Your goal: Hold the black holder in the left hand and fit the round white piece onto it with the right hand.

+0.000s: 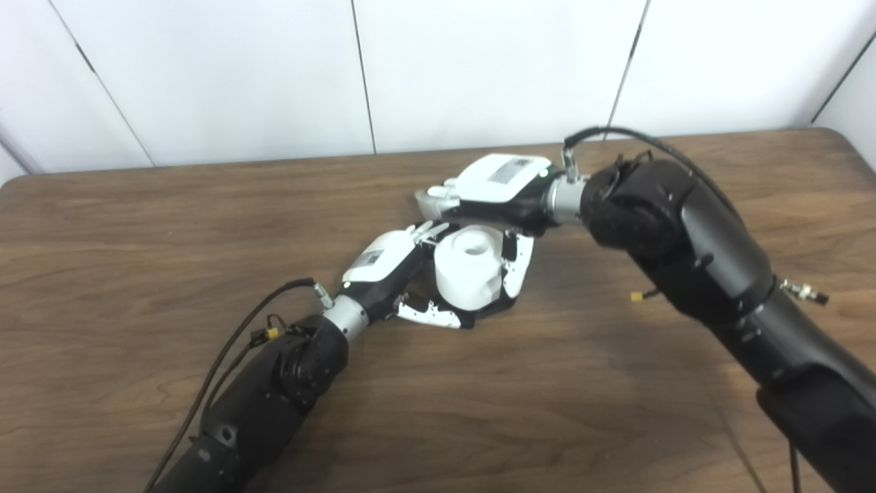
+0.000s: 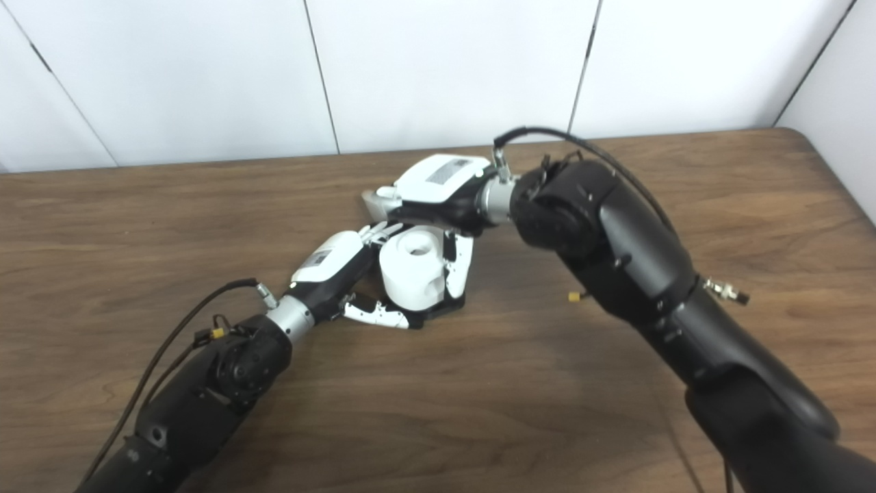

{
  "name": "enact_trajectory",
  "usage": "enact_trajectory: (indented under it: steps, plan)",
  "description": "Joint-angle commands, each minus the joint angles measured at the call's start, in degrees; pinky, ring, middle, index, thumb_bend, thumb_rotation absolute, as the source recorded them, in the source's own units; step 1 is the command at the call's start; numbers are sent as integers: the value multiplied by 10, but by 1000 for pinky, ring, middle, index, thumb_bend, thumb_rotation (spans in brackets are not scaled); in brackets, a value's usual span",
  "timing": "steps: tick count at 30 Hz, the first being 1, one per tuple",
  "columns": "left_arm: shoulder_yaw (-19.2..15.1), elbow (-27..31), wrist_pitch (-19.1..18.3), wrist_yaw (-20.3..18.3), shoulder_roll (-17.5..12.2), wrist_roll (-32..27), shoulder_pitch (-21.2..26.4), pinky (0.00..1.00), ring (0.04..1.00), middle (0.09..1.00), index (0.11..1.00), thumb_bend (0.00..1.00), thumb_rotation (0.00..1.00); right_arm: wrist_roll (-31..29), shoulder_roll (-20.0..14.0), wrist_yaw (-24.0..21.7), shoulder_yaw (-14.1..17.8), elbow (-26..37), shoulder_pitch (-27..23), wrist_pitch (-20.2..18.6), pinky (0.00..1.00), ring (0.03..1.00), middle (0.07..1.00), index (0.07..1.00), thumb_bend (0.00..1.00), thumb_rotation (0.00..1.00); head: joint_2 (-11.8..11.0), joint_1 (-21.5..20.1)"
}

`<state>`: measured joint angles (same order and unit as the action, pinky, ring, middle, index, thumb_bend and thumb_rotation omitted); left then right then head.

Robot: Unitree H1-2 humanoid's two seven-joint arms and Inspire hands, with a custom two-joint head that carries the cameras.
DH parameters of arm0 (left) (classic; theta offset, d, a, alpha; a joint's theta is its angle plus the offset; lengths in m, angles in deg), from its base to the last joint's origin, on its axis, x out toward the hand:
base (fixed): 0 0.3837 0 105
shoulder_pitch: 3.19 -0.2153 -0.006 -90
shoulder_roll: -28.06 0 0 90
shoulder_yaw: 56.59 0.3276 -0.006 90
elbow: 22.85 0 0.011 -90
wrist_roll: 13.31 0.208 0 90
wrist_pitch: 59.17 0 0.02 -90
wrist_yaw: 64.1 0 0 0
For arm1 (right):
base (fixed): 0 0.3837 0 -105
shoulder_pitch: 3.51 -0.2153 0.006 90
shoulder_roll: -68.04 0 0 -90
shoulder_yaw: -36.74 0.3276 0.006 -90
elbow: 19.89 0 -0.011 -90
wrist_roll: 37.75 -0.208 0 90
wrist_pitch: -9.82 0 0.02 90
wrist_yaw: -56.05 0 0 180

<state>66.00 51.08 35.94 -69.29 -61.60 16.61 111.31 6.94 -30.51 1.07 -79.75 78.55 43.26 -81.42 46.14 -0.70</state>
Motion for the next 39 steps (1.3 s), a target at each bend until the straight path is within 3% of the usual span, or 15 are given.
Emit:
enact_trajectory:
  steps: [1, 5, 18, 22, 23, 26, 30, 34, 39]
  plan:
    - [34, -36, -16, -66, 0, 20, -32, 1000, 1000, 954, 482, 525, 62, -7, -9, -21, 7, 15, -43, -20, 891, 983, 1000, 1000, 1000, 273, 1, 0]
    - [34, -37, -14, -64, 1, 19, -31, 1000, 1000, 950, 482, 524, 63, -12, -9, -43, 6, 15, -56, -35, 879, 967, 1000, 1000, 1000, 275, 1, 0]
    - [35, -42, -12, -62, 0, 23, -29, 1000, 1000, 953, 482, 525, 64, -19, -16, -48, 8, 18, -56, -39, 879, 959, 1000, 1000, 1000, 271, -1, 1]
    - [34, -45, -13, -62, 2, 20, -29, 1000, 1000, 953, 482, 525, 63, -15, -23, -81, 2, 19, -66, -55, 868, 958, 1000, 1000, 1000, 249, -3, 0]
    - [34, -46, -11, -62, 2, 19, -29, 1000, 1000, 952, 482, 525, 63, -12, -29, -109, -4, 23, -76, -68, 859, 954, 1000, 1000, 1000, 245, -5, -5]
    - [33, -51, -7, -61, 3, 18, -27, 1000, 1000, 953, 482, 525, 63, -12, -57, -174, -18, 39, -100, -119, 707, 920, 1000, 1000, 954, 179, -7, -6]
    - [29, -60, 0, -59, 3, 15, -26, 1000, 1000, 960, 482, 525, 61, -25, -112, -177, -35, 46, -115, -159, 712, 928, 995, 1000, 921, 133, -11, -5]
    - [26, -62, 5, -59, 1, 15, -26, 1000, 1000, 961, 482, 525, 62, -38, -142, -143, -15, 37, -99, -153, 693, 883, 953, 966, 892, 95, -12, -7]
    - [24, -62, 8, -58, -2, 14, -29, 1000, 1000, 959, 482, 525, 61, -40, -142, -18, 55, 32, -38, -124, 647, 827, 862, 838, 814, 85, -17, -13]
